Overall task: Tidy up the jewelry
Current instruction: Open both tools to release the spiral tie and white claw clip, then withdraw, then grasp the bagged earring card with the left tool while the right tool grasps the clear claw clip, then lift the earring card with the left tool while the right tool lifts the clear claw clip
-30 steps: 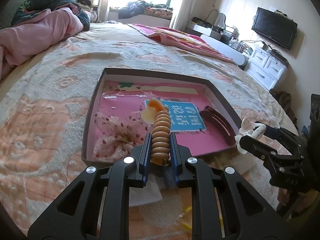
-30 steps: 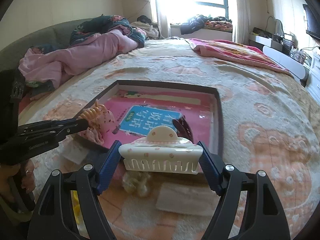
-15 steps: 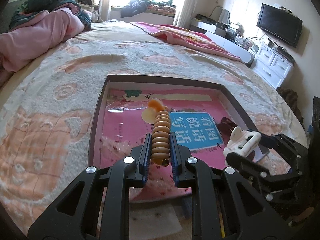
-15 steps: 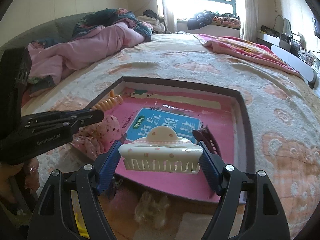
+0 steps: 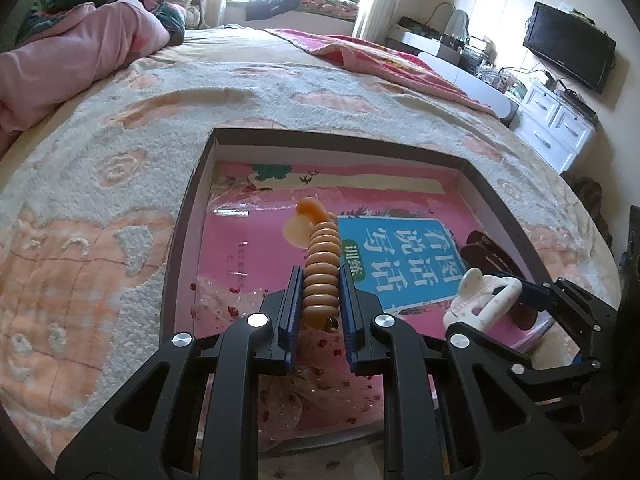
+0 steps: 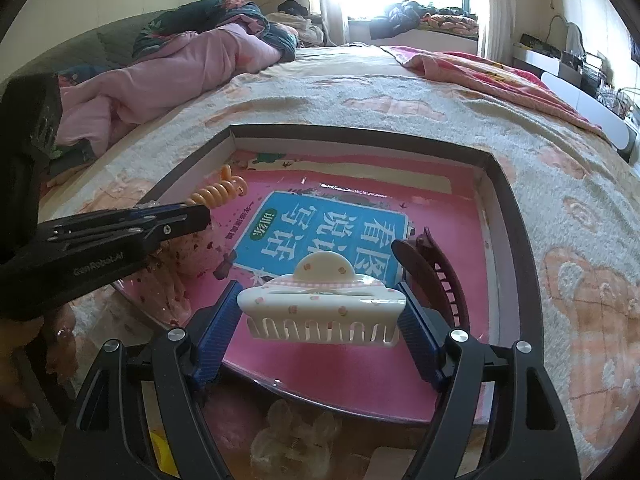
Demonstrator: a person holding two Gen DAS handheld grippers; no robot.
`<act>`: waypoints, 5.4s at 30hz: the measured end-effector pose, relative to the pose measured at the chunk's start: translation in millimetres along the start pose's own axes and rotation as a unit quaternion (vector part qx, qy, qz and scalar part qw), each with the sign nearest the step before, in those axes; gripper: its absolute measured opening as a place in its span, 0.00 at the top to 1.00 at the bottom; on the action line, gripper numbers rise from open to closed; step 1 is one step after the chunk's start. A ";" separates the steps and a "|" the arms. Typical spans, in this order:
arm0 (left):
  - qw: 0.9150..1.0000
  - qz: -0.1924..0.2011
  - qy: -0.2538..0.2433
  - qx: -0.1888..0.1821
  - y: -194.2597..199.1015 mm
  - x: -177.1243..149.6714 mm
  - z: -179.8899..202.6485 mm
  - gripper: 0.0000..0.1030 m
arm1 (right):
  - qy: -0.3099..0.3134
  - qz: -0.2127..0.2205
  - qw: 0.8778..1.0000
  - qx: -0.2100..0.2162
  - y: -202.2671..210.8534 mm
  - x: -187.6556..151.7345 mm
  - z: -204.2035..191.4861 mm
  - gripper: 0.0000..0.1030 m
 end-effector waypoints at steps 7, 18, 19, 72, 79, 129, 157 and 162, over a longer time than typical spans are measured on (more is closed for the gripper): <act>1.000 -0.002 -0.001 -0.001 -1.3 -3.3 1.5 0.89 | -0.002 0.001 1.000 0.001 3.4 -4.1 -1.3 0.28; 1.000 0.008 -0.001 -0.002 12.6 -7.7 1.1 0.79 | -0.019 0.023 1.000 -0.002 27.2 -12.8 0.2 0.22; 1.000 0.010 0.000 -0.003 15.3 -8.5 1.4 0.77 | -0.018 0.025 1.000 -0.003 31.0 -14.3 0.3 0.22; 0.997 0.062 -0.017 0.043 114.9 -77.2 -14.3 0.11 | 0.019 0.039 0.999 -0.013 113.7 -74.5 -32.9 0.15; 0.998 0.050 -0.009 0.045 108.3 -85.2 -24.8 0.11 | 0.029 0.028 0.999 -0.005 102.4 -75.2 -39.4 0.25; 1.000 -0.004 -0.017 0.017 67.3 -93.4 -17.1 0.41 | -0.011 0.023 0.999 0.036 76.2 -69.8 -26.8 0.69; 0.999 0.018 -0.026 -0.013 93.8 -92.3 4.8 0.40 | -0.065 0.024 0.996 0.051 98.0 -85.9 -1.4 0.69; 0.999 0.017 -0.026 -0.016 93.1 -89.7 7.3 0.40 | -0.087 0.028 0.994 0.056 100.3 -90.0 10.2 0.69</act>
Point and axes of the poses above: each gripper's, at about its wrist camera, not at the fingertips, and y roughly against the way its jaws point, z to its right, x to its top, the point moved 1 cm from there along -y, roughly the way its jaws point, and after that the axes turned 15 degrees about y, right-handed, at the moved point
